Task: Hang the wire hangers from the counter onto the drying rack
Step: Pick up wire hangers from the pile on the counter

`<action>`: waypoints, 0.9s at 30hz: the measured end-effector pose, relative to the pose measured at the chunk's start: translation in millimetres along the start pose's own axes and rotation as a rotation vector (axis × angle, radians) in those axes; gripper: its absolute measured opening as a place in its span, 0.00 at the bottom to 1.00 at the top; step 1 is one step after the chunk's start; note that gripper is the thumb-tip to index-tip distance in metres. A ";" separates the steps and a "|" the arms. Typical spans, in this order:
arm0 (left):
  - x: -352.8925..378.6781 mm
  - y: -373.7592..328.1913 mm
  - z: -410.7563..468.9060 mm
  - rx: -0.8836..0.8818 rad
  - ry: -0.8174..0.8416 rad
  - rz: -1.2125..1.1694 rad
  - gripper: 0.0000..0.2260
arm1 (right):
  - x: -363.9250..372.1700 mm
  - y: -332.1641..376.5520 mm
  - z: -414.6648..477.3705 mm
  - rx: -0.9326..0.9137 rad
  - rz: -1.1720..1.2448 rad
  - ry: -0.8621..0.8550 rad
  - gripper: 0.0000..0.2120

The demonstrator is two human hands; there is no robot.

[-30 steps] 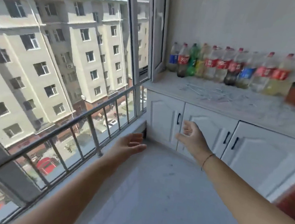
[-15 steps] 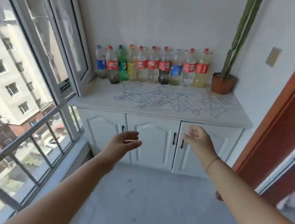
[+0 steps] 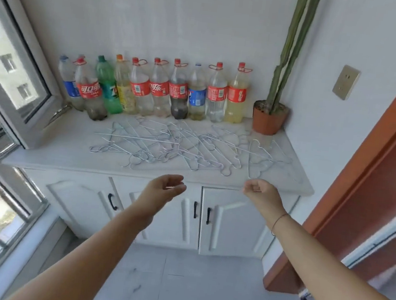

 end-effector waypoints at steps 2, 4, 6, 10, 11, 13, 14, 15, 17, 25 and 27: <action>3.4 4.0 30.9 -0.015 0.004 -0.011 0.13 | -13.7 -10.7 32.1 0.017 -0.012 0.010 0.09; 4.8 10.1 57.3 -0.037 0.003 -0.024 0.12 | -22.9 -19.9 61.7 0.028 -0.033 0.016 0.08; 2.7 17.6 82.6 -0.056 -0.004 -0.035 0.11 | -27.6 -28.1 91.0 0.041 -0.063 0.031 0.07; -9.6 33.5 133.3 -0.100 -0.016 -0.030 0.10 | -27.6 -41.0 148.6 0.065 -0.149 0.070 0.06; -12.7 37.7 146.3 -0.110 -0.014 -0.034 0.11 | -26.9 -43.8 163.0 0.070 -0.168 0.079 0.06; -17.5 45.8 172.1 -0.124 -0.006 -0.052 0.11 | -24.5 -49.2 189.9 0.085 -0.198 0.097 0.06; -19.0 50.2 185.1 -0.128 0.001 -0.065 0.10 | -22.9 -52.6 202.7 0.094 -0.216 0.108 0.05; -20.5 54.8 198.6 -0.134 0.009 -0.075 0.10 | -21.3 -56.4 215.7 0.105 -0.231 0.117 0.05; -23.2 65.6 224.0 -0.164 0.024 -0.092 0.10 | -16.8 -65.9 238.8 0.135 -0.255 0.144 0.05; -59.1 93.9 297.8 -0.295 -0.023 -0.215 0.11 | -4.0 -106.5 307.5 0.252 -0.346 0.245 0.05; -72.2 106.0 310.5 -0.338 -0.076 -0.336 0.11 | 4.2 -109.7 319.2 0.261 -0.322 0.259 0.06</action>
Point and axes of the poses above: each hand's wrist, its own z-axis towards the middle knuckle, its own x-axis out of the palm, y = z × x, the point moved 10 cm from there along z, towards the middle knuckle, and after that the axes turned 15 degrees about y, right-handed, at the moved point
